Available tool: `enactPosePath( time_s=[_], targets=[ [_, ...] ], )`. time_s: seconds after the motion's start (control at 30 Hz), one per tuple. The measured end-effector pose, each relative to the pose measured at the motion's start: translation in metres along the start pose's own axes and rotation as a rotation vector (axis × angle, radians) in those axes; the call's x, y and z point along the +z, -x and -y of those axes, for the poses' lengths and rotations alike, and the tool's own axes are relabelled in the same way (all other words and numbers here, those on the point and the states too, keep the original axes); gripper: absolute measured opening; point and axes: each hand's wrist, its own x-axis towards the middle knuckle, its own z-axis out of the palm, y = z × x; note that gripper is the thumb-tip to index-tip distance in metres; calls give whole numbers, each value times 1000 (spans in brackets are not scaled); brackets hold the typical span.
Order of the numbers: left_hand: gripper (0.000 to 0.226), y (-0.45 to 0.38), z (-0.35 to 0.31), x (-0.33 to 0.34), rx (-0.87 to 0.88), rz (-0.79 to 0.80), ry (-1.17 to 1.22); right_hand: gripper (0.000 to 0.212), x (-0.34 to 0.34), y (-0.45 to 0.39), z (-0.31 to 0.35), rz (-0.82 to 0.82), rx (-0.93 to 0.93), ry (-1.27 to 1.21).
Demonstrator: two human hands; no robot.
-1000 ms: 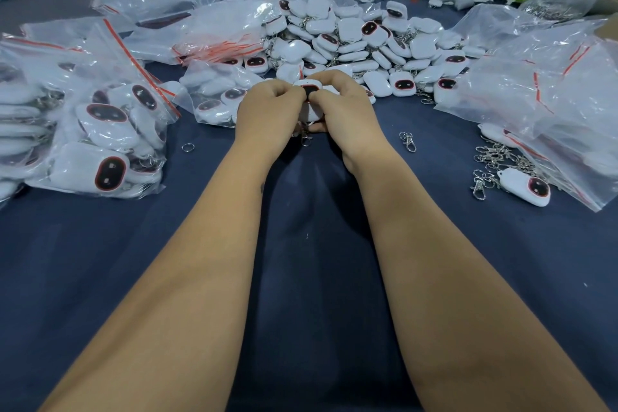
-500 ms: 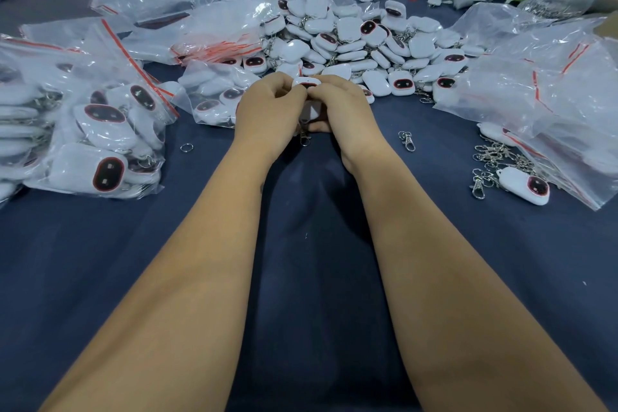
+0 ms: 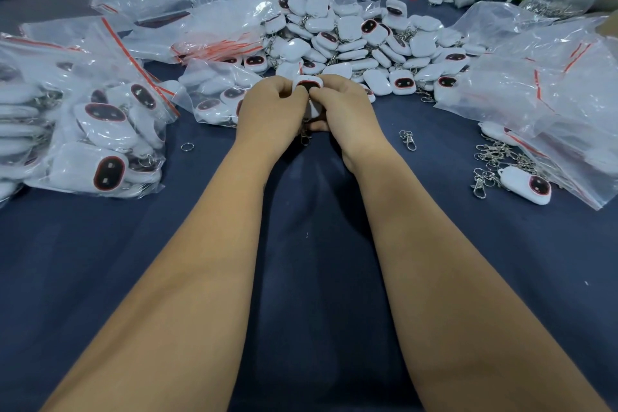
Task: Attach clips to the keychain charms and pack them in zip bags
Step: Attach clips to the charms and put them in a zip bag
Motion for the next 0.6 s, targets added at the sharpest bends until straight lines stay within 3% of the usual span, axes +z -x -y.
enactPosePath(
  time_s=[0.27,0.6],
  targets=[
    [20,2,0,-1,-41,44,98,20,-1,-1,-2,-31,-33,95],
    [21,3,-1,0,71,-15,-37,24,-2,1,1,29,6,-5]
  ],
)
